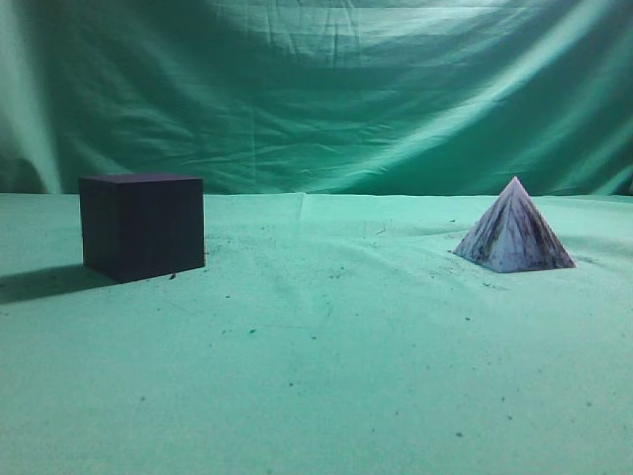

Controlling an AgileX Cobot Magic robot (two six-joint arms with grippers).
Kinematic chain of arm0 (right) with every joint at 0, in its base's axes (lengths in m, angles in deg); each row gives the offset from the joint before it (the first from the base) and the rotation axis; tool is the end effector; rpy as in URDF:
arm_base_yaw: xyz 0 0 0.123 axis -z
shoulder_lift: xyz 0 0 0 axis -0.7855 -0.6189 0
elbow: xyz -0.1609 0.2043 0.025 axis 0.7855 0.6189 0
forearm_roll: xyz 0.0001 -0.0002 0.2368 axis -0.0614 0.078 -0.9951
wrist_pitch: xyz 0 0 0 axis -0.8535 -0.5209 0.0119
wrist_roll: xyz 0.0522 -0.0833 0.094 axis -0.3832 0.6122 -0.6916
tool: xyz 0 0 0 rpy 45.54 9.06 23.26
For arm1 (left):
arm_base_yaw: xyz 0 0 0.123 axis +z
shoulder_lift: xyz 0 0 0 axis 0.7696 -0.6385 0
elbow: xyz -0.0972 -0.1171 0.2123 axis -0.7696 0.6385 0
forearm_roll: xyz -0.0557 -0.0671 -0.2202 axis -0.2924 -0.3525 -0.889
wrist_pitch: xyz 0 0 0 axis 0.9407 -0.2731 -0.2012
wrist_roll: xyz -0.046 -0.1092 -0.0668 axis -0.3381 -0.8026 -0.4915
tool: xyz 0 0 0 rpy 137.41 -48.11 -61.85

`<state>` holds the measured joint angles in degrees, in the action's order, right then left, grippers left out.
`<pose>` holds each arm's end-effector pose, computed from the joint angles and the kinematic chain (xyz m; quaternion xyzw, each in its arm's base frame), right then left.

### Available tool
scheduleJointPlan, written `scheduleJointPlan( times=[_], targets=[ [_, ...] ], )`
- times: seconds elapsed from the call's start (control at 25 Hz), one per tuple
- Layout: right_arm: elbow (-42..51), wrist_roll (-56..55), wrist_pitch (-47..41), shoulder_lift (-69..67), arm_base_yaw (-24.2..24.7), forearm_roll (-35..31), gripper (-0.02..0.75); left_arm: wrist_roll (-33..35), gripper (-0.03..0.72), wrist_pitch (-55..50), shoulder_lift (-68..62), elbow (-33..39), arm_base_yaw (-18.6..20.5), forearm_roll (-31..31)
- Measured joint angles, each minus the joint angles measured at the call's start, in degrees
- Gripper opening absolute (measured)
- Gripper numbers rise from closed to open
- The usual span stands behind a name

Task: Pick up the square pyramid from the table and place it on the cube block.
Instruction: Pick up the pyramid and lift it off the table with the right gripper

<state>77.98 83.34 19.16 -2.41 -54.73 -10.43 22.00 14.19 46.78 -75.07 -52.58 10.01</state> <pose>0.1041 0.0085 0.1573 -0.0394 0.8053 0.0158 0.5913 0.1039 -0.0174 0.1633 -0.0305 0.7951 -0.1085 0.5960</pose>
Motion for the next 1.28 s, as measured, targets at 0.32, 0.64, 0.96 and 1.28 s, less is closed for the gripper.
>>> scheduleJointPlan(
  times=[0.32,0.64,0.96,1.28],
  targets=[
    [0.0,0.0,0.0,0.0,0.0,0.0,0.000,0.0,0.000,0.0,0.0,0.0,0.0,0.0],
    [0.0,0.0,0.9,0.0,0.0,-0.1,0.000,0.0,0.000,0.0,0.0,0.0,0.0,0.0],
    [-0.6,-0.2,20.9,0.0,0.0,-10.7,0.000,0.0,0.000,0.0,0.0,0.0,0.0,0.0],
    [-22.0,3.7,-3.0,-15.8,0.0,-8.1,0.000,0.0,0.000,0.0,0.0,0.0,0.0,0.0]
  ],
)
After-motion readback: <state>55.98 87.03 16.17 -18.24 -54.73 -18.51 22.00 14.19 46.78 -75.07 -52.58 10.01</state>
